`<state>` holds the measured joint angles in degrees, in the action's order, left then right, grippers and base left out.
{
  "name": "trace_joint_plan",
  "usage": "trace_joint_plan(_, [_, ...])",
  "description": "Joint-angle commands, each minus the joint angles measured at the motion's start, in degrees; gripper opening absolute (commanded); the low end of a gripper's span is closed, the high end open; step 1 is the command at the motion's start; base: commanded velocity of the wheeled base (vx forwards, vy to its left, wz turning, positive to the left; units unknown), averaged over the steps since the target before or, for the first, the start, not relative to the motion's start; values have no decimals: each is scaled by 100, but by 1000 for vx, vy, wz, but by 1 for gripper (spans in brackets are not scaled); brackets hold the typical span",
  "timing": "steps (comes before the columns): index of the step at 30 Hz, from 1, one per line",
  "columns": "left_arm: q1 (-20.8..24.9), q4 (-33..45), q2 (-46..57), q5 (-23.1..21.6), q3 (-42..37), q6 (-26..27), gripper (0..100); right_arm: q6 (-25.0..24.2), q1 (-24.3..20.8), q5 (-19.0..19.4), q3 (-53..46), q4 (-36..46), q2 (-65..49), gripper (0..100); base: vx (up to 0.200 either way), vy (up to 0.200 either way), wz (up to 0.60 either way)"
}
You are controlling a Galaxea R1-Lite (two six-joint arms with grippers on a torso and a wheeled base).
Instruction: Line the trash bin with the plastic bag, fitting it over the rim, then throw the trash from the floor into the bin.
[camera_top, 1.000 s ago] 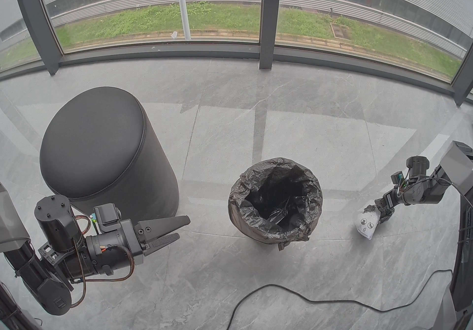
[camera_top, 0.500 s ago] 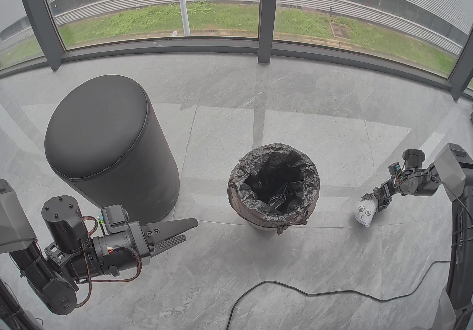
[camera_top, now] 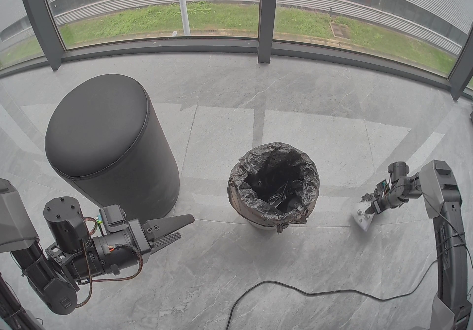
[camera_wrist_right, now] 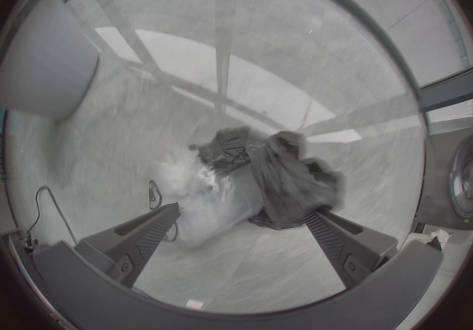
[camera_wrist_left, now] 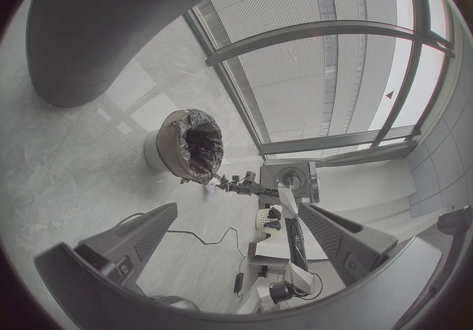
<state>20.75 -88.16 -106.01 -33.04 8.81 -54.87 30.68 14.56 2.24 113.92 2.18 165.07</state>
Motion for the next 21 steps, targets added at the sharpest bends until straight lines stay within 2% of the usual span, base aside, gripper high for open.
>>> trace_joint_plan(1, [-9, 1, -148, 210, -11, -6, 100, 8, -93, -180, 67, 626, 1254, 100, 0, 0, 0])
trace_joint_plan(4, [-9, 1, -139, 298, -46, -6, 100, 8, -137, -172, 67, 1047, 1254, 100, 0, 0, 0])
trace_joint_plan(6, [-18, 1, -139, 342, -55, -6, 100, -1, -137, -163, 67, 977, 1254, 100, 0, 0, 0])
trace_joint_plan(8, [-9, 1, -166, 482, -108, -6, 100, -19, -155, -101, 67, -104, 1254, 100, 0, 0, 0])
trace_joint_plan(19, [35, -8, -341, 518, -82, 3, 100, -89, -137, 628, 67, -2134, 1254, 100, 0, 0, 0])
trace_joint_plan(20, [35, -8, -341, 518, -82, 3, 100, -89, -137, 672, 67, -2222, 1254, 0, 0, 0, 0])
trace_joint_plan(21, [35, -8, -333, 518, -82, 3, 100, -98, -137, 707, 67, -2248, 1254, 0, 0, 0, 0])
